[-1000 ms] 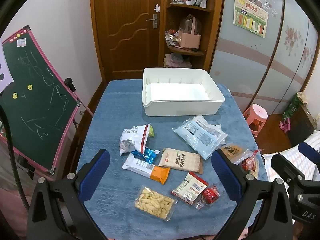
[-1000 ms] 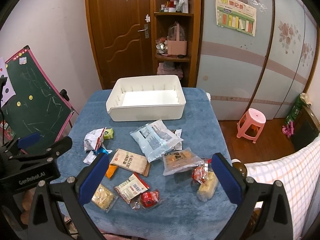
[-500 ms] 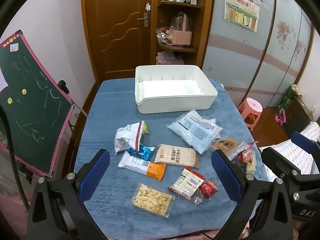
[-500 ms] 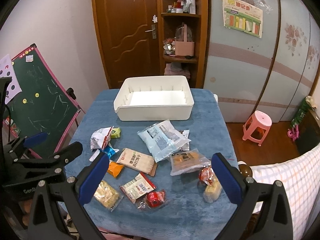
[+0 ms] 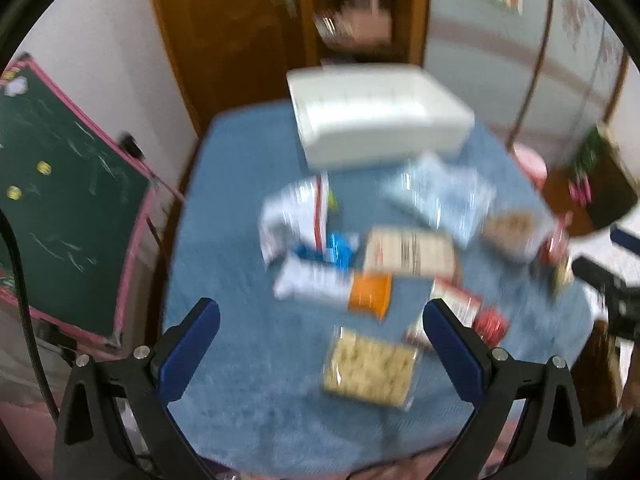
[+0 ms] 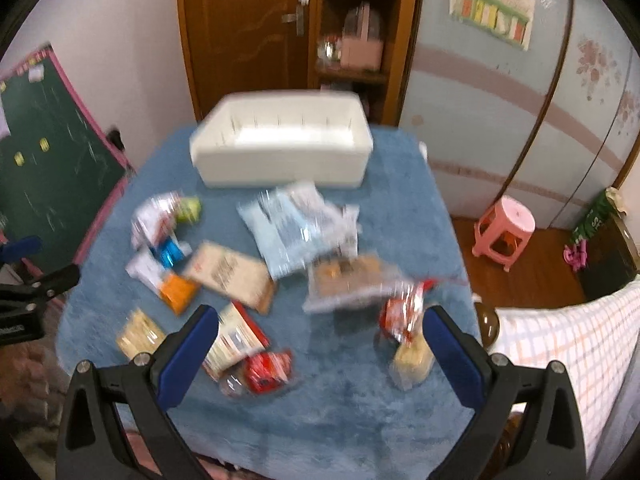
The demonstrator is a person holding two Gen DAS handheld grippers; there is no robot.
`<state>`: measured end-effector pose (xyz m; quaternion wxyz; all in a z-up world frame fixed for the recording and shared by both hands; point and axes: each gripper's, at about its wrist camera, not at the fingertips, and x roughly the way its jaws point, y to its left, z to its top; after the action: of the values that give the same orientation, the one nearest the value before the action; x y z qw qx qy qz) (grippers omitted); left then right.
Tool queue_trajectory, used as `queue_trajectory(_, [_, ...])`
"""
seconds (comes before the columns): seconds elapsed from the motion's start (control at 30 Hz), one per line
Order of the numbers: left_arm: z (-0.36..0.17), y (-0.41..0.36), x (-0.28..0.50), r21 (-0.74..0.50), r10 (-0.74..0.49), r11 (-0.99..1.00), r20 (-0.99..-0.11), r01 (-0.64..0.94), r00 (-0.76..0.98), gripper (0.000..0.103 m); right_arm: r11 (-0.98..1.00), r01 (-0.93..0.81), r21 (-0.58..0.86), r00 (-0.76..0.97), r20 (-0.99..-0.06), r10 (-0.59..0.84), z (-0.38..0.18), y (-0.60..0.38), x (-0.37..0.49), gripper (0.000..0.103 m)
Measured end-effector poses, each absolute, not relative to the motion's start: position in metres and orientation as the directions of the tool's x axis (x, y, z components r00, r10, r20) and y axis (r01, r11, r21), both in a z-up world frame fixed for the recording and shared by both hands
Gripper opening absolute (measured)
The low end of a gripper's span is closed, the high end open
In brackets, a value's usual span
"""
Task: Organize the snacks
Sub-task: 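Grasp the clear corn-stick bag with the left tool while the right tool grasps the red-wrapped snack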
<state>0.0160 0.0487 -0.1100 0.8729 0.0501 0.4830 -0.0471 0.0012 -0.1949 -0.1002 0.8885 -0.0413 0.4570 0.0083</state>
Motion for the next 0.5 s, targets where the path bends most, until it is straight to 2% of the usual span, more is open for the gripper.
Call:
queue_trajectory(0.2, [-0.173, 0.044, 0.011, 0.046, -0.054, 0.97, -0.916, 0.238, 0.398, 0.101, 0.988, -0.137, -0.071, 0.443, -0.897, -0.003, -0.161, -0.189, 0.008, 0.094])
queue_trajectory(0.33, [-0.194, 0.036, 0.009, 0.006, -0.105, 0.954, -0.931, 0.301, 0.35, 0.101, 0.98, -0.193, -0.052, 0.381, -0.924, 0.025, -0.186, -0.184, 0.012, 0.094])
queue_trajectory(0.5, [-0.211, 0.032, 0.016, -0.064, -0.157, 0.951, -0.943, 0.302, 0.293, 0.101, 0.965, -0.262, 0.008, 0.33, -0.939, 0.097, -0.204, -0.176, 0.014, 0.094])
